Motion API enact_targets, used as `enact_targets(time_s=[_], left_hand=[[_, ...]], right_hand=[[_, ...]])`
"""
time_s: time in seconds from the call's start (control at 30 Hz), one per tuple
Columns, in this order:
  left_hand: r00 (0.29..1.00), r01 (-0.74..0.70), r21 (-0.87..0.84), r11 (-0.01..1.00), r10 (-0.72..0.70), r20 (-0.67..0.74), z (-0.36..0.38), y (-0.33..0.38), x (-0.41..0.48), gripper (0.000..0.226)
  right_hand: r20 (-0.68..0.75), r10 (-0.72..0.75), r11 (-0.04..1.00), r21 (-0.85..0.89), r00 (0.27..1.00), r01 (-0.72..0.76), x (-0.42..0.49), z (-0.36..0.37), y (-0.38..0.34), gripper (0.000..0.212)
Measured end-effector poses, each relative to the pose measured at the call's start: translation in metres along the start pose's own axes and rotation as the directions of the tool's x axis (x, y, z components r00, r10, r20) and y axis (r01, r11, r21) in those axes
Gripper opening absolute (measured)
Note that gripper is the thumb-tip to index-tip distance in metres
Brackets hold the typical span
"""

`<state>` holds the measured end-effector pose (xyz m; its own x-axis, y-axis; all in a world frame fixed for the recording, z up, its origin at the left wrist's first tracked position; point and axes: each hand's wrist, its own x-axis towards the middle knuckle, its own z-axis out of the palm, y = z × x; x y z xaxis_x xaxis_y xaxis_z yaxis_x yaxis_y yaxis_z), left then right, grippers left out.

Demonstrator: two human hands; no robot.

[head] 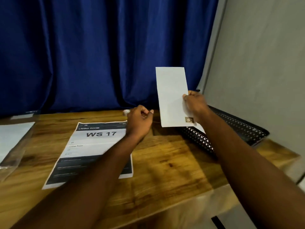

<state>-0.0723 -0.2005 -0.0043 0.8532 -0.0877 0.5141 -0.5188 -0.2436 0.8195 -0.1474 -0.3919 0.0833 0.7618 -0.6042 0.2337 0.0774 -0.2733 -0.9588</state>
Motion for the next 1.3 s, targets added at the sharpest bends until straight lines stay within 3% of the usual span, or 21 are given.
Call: enact_targets(time_s=[0.1, 0.27, 0.4, 0.43, 0.53, 0.7, 0.8, 0.9, 1.0, 1.17, 1.3], left_hand=[[0.997, -0.005, 0.02, 1.0, 0.003, 0.082, 0.037, 0.024, -0.01, 0.027], [0.986, 0.007, 0.02, 1.0, -0.01, 0.164, 0.082, 0.049, -0.023, 0.032], [0.984, -0.038, 0.122, 0.992, 0.016, 0.177, 0.1, 0.051, -0.034, 0.031], [0.98, -0.076, 0.171, 0.982, 0.042, 0.192, 0.103, 0.05, -0.038, 0.029], [0.966, -0.168, 0.252, 0.953, 0.108, 0.235, 0.11, 0.045, -0.046, 0.025], [0.976, -0.122, 0.231, 0.965, 0.074, 0.205, 0.118, 0.043, -0.05, 0.023], [0.976, -0.125, 0.224, 0.966, 0.08, 0.202, 0.12, 0.042, -0.051, 0.025], [0.974, -0.113, 0.223, 0.968, 0.063, 0.216, 0.119, 0.04, -0.052, 0.026], [0.969, -0.119, 0.229, 0.966, 0.063, 0.238, 0.115, 0.035, -0.048, 0.026], [0.971, -0.153, 0.296, 0.943, 0.087, 0.222, 0.097, 0.032, -0.037, 0.026], [0.987, -0.112, 0.362, 0.925, 0.063, 0.146, 0.061, 0.022, -0.018, 0.023]], right_hand=[[-0.005, 0.012, 0.978, -0.209, 1.0, -0.013, 0.012, -0.047, -0.001, 0.014], [-0.031, 0.033, 0.806, -0.59, 0.999, -0.045, 0.035, -0.112, 0.021, 0.014], [0.112, 0.082, 0.637, -0.77, 0.99, 0.035, 0.043, -0.146, 0.059, 0.012], [0.154, 0.106, 0.578, -0.813, 0.982, 0.065, 0.044, -0.151, 0.067, 0.021], [0.216, 0.154, 0.456, -0.881, 0.964, 0.125, 0.053, -0.157, 0.091, 0.033], [0.302, 0.268, 0.351, -0.915, 0.915, 0.199, 0.067, -0.151, 0.106, 0.038], [0.307, 0.265, 0.348, -0.915, 0.914, 0.206, 0.058, -0.145, 0.098, 0.028], [0.252, 0.252, 0.234, -0.953, 0.934, 0.194, 0.052, -0.143, 0.094, 0.041], [0.246, 0.131, 0.134, -0.964, 0.96, 0.229, 0.046, -0.136, 0.08, 0.04], [0.337, -0.099, 0.185, -0.919, 0.936, 0.35, 0.026, -0.095, 0.039, 0.028], [0.444, -0.235, 0.434, -0.748, 0.864, 0.502, 0.013, -0.034, 0.015, 0.016]])
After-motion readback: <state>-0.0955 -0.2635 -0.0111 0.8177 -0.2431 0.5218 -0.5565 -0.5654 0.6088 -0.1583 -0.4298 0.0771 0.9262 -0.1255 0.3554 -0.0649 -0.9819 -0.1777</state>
